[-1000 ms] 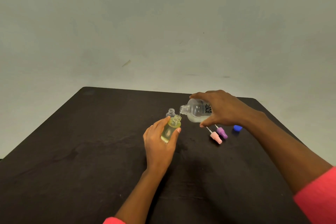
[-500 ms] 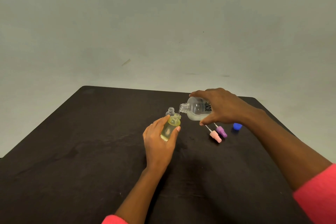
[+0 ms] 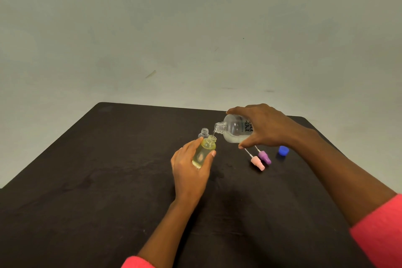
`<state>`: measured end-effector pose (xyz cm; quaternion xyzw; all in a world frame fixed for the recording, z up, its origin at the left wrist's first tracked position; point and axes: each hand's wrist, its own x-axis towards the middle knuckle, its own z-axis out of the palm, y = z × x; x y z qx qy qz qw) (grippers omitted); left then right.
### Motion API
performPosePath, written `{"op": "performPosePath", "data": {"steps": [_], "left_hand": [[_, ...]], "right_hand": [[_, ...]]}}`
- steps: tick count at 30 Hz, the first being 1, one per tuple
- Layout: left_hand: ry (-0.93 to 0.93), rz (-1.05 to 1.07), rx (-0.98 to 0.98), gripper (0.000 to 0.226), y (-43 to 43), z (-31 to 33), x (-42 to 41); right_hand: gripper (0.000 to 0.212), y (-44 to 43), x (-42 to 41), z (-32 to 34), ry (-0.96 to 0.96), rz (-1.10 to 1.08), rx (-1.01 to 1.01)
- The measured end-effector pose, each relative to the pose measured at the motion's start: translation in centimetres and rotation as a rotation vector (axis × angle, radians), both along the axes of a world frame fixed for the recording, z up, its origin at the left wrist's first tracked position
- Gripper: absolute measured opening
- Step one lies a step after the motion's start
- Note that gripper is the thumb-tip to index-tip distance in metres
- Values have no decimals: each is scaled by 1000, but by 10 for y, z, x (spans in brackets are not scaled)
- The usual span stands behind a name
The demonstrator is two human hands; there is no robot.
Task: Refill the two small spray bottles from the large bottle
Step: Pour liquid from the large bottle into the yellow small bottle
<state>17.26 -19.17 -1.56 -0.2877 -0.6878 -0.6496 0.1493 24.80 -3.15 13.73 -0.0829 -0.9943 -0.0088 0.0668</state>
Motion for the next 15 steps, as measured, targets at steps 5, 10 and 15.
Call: {"op": "performPosePath", "data": {"steps": [5, 10, 15], "left_hand": [[4, 1, 16, 45, 0, 0, 0], [9, 4, 6, 45, 1, 0, 0], [5, 5, 6, 45, 0, 0, 0]], "right_hand": [[85, 0, -1, -2, -3, 3, 3], [84, 0, -2, -2, -2, 5, 3], [85, -1, -2, -2, -5, 9, -4]]}}
